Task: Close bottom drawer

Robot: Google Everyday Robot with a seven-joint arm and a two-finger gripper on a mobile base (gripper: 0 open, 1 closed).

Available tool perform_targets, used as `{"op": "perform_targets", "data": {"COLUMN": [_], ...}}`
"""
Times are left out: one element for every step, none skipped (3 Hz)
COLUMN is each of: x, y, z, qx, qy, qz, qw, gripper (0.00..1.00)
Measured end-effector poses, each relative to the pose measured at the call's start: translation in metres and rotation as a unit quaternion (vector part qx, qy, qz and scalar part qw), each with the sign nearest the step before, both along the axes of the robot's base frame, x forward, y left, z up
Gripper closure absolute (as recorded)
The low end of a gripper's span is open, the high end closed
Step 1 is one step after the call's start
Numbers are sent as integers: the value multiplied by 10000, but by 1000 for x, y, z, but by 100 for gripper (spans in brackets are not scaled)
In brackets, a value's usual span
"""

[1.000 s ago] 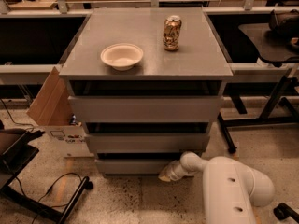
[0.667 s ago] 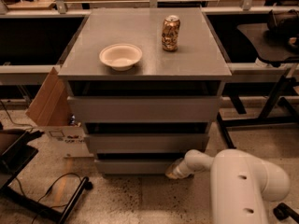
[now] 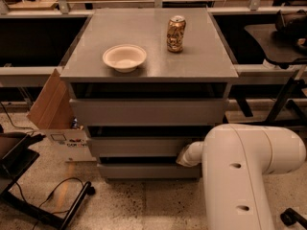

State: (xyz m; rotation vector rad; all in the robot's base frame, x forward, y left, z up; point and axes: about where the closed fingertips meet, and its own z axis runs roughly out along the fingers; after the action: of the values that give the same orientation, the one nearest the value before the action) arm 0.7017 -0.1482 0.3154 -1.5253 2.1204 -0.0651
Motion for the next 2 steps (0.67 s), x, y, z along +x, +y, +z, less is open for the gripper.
{"op": "perform_targets", "data": {"x": [0,0], "y": [0,0], "z": [0,0], "qx": [0,0], "qy": [0,0], "qz": [0,0], "qw": [10000,10000], "gripper": [100,100]}}
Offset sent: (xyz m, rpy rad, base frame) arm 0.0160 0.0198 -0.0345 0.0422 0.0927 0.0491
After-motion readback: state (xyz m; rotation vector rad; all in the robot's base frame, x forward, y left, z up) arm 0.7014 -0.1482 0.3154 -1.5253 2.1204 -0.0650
